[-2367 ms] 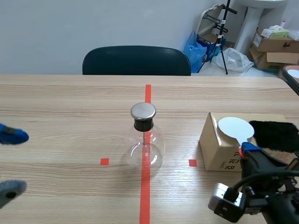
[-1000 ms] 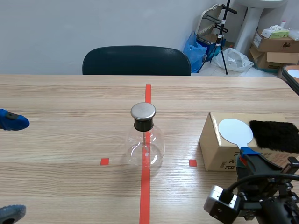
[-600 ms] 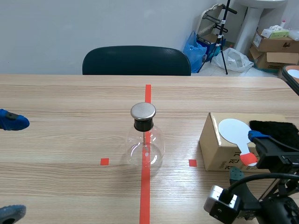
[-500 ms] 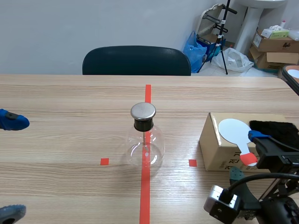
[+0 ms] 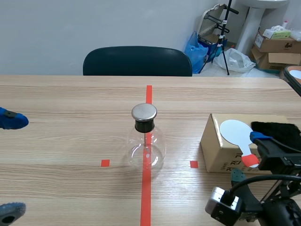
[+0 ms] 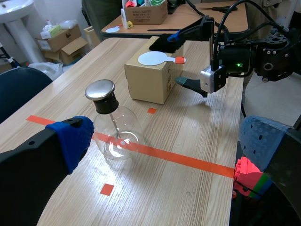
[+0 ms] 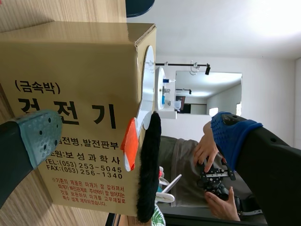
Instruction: Do the electroscope experiment
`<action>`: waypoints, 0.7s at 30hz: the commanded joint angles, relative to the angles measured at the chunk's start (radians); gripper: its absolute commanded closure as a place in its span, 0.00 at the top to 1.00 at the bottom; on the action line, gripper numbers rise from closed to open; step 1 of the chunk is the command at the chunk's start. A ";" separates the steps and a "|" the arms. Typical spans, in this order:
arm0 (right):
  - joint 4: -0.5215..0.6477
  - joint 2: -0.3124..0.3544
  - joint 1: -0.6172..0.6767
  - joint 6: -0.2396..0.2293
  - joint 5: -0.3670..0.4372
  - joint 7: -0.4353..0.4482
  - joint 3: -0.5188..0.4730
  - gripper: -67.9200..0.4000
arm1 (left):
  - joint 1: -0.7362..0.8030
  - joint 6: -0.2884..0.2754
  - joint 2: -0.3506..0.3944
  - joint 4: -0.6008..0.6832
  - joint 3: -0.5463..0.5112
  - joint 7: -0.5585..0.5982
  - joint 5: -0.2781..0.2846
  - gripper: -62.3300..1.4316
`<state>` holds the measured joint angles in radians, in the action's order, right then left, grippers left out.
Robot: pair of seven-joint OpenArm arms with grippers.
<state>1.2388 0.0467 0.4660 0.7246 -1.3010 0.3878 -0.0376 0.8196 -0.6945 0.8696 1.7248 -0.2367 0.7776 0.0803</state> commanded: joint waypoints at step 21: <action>0.014 0.009 -0.003 0.058 0.004 0.000 -0.001 1.00 | -0.003 -0.002 -0.007 0.005 0.005 0.014 0.036 1.00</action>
<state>1.2388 0.0467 0.4660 0.7246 -1.3010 0.3878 -0.0376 0.8196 -0.6945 0.8696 1.7248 -0.2367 0.7780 0.1028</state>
